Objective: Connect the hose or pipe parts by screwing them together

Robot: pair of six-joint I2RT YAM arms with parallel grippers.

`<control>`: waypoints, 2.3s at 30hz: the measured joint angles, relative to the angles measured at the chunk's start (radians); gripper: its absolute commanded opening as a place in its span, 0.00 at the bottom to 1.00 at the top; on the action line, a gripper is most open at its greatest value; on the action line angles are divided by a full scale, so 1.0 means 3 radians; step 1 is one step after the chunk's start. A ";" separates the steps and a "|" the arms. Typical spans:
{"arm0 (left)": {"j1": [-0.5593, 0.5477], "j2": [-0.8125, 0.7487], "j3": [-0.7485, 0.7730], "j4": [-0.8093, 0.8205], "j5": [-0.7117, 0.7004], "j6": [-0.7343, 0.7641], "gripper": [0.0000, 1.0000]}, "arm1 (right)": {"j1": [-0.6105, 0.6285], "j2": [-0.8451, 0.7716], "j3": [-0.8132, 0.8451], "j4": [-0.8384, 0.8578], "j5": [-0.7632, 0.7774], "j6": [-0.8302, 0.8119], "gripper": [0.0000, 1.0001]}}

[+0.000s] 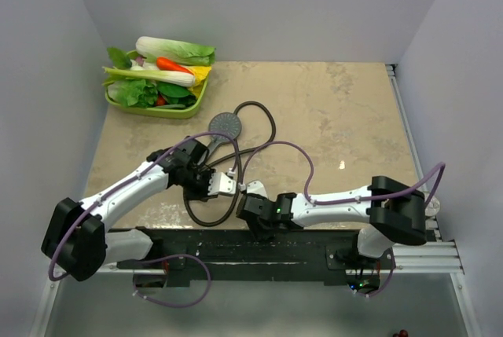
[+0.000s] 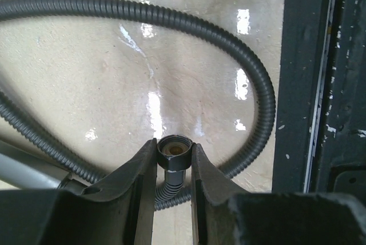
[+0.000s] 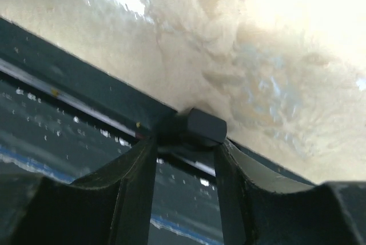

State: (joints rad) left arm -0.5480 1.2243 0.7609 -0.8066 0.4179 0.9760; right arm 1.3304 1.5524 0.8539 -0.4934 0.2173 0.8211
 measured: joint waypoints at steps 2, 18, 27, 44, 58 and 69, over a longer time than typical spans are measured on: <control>0.0006 0.0062 0.0000 0.0061 -0.0010 -0.0038 0.00 | 0.0020 0.0120 0.0058 0.0065 0.0029 0.0003 0.43; 0.0051 0.0581 0.0224 0.0454 0.0167 -0.0493 0.00 | 0.0029 0.0184 0.0314 -0.0404 0.0352 0.0488 0.00; -0.0313 0.1335 0.0614 0.0918 0.0126 -0.0833 0.23 | -0.0682 -0.1177 -0.0278 -0.0085 0.0593 0.0572 0.00; -0.0504 0.1364 0.0757 0.1078 0.0071 -0.1083 0.99 | -0.1314 -0.1029 -0.0435 0.0296 -0.0070 0.0905 0.60; -0.0141 0.1003 0.0607 0.0855 0.0215 -0.0767 0.99 | -0.1690 -0.0338 0.0768 -0.0860 0.0439 -0.0280 0.66; -0.0140 0.0868 0.0338 0.0692 0.0036 -0.0192 0.99 | -0.1778 0.0220 0.0718 -0.0891 0.0518 -0.0364 0.58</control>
State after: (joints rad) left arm -0.5900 1.4849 0.8623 -0.5991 0.4286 0.9184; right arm 0.7971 1.6184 1.0695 -0.7609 0.3725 0.7120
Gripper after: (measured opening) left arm 0.992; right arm 0.602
